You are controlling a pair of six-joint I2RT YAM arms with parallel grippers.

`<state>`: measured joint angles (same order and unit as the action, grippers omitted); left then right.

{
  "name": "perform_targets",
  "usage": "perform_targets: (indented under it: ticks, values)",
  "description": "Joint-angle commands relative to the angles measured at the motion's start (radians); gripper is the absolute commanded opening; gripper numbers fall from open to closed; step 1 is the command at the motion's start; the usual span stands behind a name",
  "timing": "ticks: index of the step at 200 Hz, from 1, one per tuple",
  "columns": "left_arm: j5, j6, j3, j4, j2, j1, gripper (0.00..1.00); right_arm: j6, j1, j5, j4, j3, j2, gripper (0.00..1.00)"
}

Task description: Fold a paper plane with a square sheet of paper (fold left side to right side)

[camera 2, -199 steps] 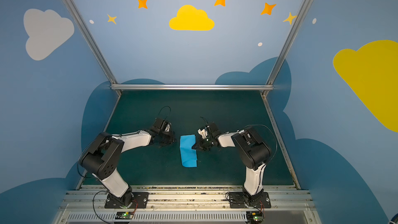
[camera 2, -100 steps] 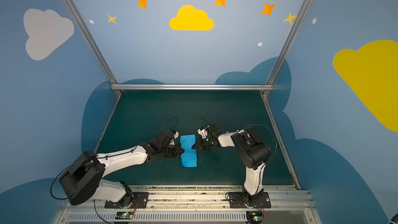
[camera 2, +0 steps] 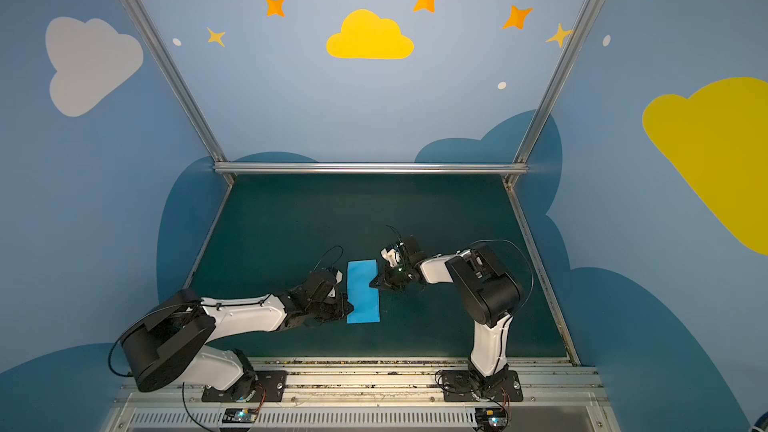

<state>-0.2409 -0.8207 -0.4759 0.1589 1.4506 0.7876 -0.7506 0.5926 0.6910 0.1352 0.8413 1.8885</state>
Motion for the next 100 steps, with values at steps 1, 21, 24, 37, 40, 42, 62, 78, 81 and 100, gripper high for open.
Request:
perform_targets:
  ticks: [1,21,24,37,40,42,62,78,81,100]
  values:
    - [0.075,-0.01,0.049,-0.07,-0.021,-0.004,0.04,0.01,0.017,-0.169,-0.131,-0.036,0.099,0.0]
    - [0.091,-0.012,0.071,-0.116,-0.069,-0.006,0.04,0.01,0.016,-0.168,-0.132,-0.034,0.102,0.0]
    - [0.096,-0.012,0.072,-0.131,-0.078,-0.006,0.04,0.01,0.017,-0.169,-0.132,-0.034,0.103,0.0]
    - [0.119,-0.009,0.071,-0.191,-0.118,-0.008,0.04,0.01,0.016,-0.168,-0.13,-0.034,0.103,0.0]
    - [0.124,-0.009,0.07,-0.206,-0.126,-0.008,0.04,0.01,0.017,-0.167,-0.13,-0.034,0.103,0.0]
    - [0.127,-0.009,0.068,-0.214,-0.133,-0.008,0.04,0.01,0.015,-0.167,-0.13,-0.034,0.104,0.0]
    - [0.152,-0.008,0.049,-0.281,-0.205,-0.02,0.04,0.011,0.015,-0.166,-0.129,-0.036,0.104,0.0]
    - [0.163,0.014,0.011,-0.331,-0.251,-0.042,0.04,0.018,0.015,-0.165,-0.127,-0.036,0.106,0.0]
    - [0.161,0.021,0.0,-0.337,-0.256,-0.048,0.04,0.02,0.015,-0.163,-0.127,-0.036,0.106,0.0]
    - [0.13,0.078,-0.067,-0.362,-0.256,-0.099,0.05,0.03,0.015,-0.163,-0.132,-0.031,0.111,0.0]
